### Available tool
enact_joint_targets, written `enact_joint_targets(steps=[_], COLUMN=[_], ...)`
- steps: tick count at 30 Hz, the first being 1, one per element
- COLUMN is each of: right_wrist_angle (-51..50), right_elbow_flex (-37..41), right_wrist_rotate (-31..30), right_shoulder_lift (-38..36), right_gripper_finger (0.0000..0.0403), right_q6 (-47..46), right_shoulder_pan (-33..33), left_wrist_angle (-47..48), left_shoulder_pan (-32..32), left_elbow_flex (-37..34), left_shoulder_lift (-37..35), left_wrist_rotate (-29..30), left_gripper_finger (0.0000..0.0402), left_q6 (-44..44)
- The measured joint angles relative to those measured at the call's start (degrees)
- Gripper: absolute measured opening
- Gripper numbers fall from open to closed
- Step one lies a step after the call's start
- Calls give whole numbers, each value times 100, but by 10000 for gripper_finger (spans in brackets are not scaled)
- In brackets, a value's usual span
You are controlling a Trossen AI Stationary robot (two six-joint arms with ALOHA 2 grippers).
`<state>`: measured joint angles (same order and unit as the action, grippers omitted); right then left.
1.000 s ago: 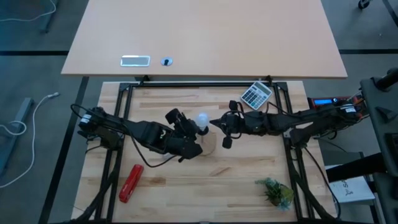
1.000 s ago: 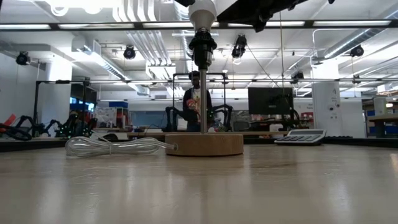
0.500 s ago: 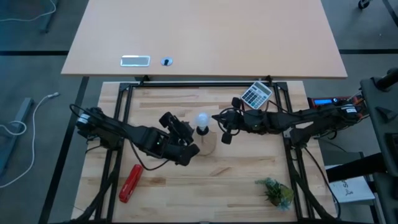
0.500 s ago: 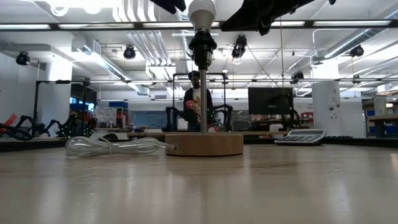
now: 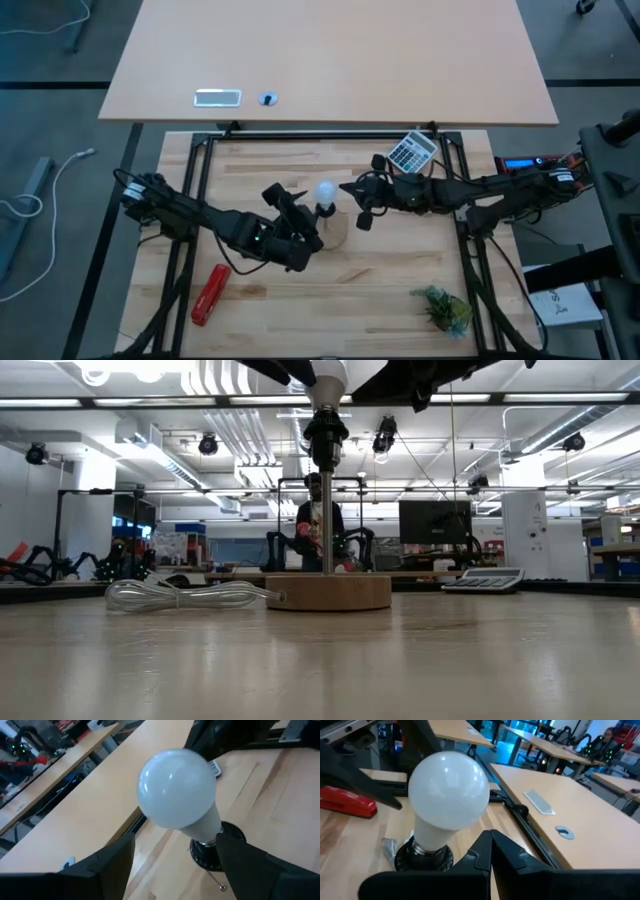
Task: Screw lightbulb
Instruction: Insert the lightbulb into the brown lamp
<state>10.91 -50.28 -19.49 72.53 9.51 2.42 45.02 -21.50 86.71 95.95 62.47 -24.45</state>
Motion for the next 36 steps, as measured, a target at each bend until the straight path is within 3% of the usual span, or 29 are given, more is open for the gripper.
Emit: enact_joint_targets(steps=[6,16,23,31,36], right_wrist_angle=[51,157,215,311,295], right_elbow_flex=[0,0,0,0,0], right_wrist_rotate=[25,84,366,639,684], right_shoulder_lift=[0,-2,-2,-2,14], right_gripper_finger=[0,0,0,0,0], right_q6=[27,111,215,269,268], right_shoulder_pan=[-4,-7,-7,-7,1], left_wrist_angle=[-7,-7,-14,-44,-39], left_shoulder_pan=[-168,6,29,29,33], left_elbow_flex=[51,51,49,49,47], left_shoulder_lift=[-44,-54,-54,-54,-54], left_wrist_rotate=[1,3,5,1,1], left_gripper_finger=[215,14,33,2,8], left_q6=[124,73,33,18,18])
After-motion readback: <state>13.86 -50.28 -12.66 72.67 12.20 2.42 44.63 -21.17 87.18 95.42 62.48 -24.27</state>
